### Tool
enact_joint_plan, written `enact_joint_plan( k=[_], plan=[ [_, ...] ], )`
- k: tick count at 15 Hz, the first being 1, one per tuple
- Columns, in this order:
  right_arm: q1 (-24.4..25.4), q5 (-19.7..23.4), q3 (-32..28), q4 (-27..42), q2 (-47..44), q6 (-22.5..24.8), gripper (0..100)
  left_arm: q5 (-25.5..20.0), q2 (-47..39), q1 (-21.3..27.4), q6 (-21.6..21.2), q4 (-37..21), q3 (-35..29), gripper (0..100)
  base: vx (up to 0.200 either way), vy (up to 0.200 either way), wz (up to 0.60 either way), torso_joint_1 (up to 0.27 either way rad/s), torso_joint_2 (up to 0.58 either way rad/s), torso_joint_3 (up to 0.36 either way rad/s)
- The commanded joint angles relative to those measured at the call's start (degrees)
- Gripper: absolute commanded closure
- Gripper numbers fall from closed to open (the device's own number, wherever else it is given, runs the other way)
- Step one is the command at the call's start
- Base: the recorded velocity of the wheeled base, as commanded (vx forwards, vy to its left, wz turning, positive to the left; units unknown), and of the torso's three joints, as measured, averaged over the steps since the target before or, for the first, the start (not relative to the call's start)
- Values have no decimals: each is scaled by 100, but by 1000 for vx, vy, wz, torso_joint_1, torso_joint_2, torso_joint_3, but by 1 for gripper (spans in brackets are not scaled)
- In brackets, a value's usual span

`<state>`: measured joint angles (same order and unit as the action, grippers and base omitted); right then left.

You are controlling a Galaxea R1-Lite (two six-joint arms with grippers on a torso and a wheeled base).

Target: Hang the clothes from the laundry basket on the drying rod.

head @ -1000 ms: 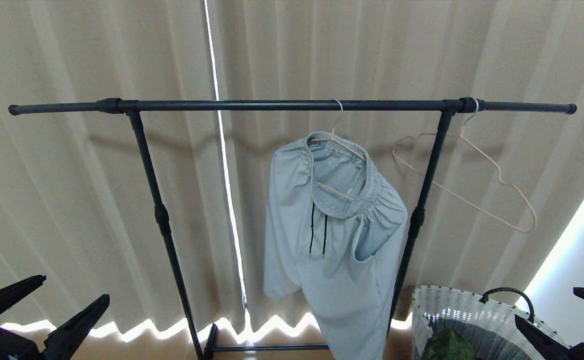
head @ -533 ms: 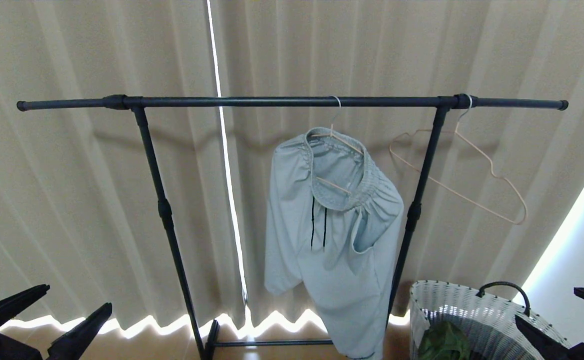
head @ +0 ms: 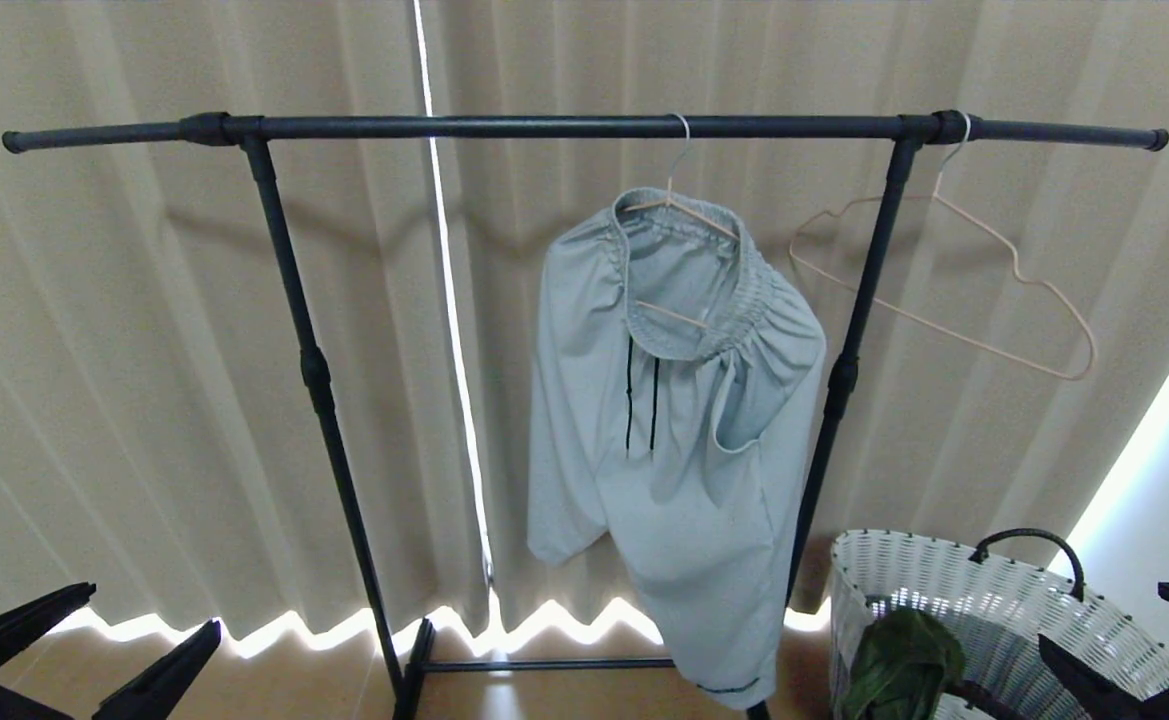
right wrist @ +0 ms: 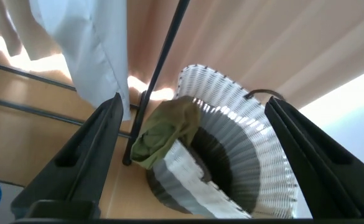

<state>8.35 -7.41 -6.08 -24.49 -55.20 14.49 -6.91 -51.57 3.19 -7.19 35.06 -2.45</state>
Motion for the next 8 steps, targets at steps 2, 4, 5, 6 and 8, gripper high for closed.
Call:
enact_joint_plan(
  k=[2, 4, 5, 6, 8],
  plan=[
    [0, 12, 11, 6, -26, 1, 0, -12, -29, 208, -28, 1, -36, 0, 0, 0, 0, -124, 464, 325],
    [0, 3, 19, 6, -26, 1, 0, -12, -47, 410, -28, 1, 8, 0, 0, 0, 0, -107, 456, 339],
    [0, 3, 28, 6, -17, 1, 0, -12, -38, 454, -28, 1, 25, 0, 0, 0, 0, -90, 456, 359],
    [0, 3, 28, 6, -17, 1, 0, -12, -38, 454, -28, 1, -1, 0, 0, 0, 0, -90, 437, 359],
    [0, 3, 28, 6, -17, 1, 0, -3, -29, 454, -1, 18, -27, 0, 0, 0, 0, -34, 325, 249]
  ],
)
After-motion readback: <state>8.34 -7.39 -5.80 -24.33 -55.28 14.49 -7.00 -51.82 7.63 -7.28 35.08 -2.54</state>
